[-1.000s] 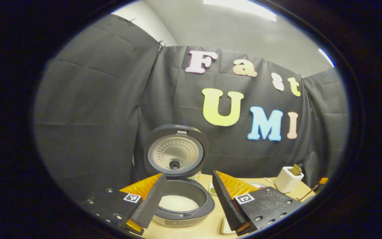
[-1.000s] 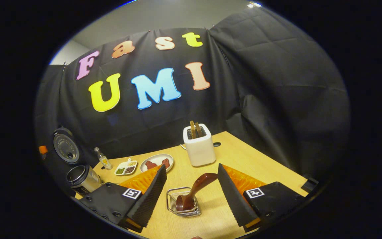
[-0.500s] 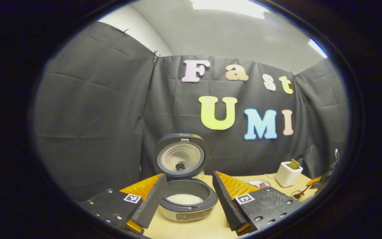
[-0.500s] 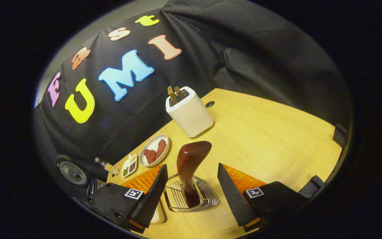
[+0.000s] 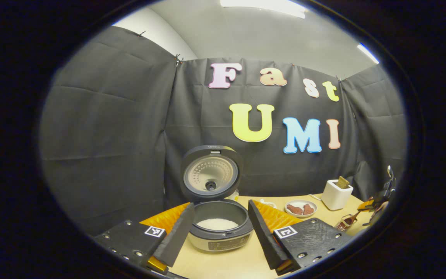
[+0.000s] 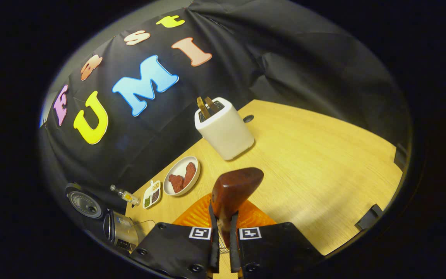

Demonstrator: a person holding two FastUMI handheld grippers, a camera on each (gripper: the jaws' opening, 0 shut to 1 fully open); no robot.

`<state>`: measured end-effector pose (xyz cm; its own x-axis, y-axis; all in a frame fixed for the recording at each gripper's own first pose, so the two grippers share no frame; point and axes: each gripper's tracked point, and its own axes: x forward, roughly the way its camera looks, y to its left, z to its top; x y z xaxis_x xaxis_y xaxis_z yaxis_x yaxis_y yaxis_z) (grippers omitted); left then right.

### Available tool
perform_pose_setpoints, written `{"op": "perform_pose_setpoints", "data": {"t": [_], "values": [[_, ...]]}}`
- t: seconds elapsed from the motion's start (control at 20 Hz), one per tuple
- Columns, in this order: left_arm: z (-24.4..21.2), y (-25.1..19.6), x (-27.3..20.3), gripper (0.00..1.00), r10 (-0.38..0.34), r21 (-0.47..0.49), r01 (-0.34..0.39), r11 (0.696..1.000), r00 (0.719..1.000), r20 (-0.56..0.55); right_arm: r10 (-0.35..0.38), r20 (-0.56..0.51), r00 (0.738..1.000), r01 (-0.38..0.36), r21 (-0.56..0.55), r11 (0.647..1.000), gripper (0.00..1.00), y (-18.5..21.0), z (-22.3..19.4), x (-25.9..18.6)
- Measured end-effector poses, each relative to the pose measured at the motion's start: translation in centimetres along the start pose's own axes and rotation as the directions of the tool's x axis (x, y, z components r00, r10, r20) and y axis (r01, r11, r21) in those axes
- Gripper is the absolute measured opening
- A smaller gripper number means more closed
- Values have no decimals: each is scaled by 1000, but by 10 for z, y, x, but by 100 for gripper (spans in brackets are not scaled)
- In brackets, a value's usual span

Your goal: Close the left gripper, press the button to open the rice cooker; take a wooden spoon from the chopstick holder with the right hand, scoop a spoonful of rice and pour it into the rice cooker, then put the wooden spoon back into the chopstick holder.

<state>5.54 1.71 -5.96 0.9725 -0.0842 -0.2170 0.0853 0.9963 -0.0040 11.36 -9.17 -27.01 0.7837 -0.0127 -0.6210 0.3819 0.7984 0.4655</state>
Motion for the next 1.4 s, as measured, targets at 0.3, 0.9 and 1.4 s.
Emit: {"op": "perform_pose_setpoints", "data": {"t": [0.3,0.9,1.4], "values": [[5,5,1,86,-12,-12,13,1000,1000,25,58,114,992,-44,-122,992,12,54,41,-26],[1,36,-14,87,13,38,-14,999,999,34,268,89,959,-214,-392,895,12,196,-21,-38],[-9,73,-16,81,59,40,-60,997,998,16,244,66,968,-132,-693,709,12,231,-104,-12]]}}
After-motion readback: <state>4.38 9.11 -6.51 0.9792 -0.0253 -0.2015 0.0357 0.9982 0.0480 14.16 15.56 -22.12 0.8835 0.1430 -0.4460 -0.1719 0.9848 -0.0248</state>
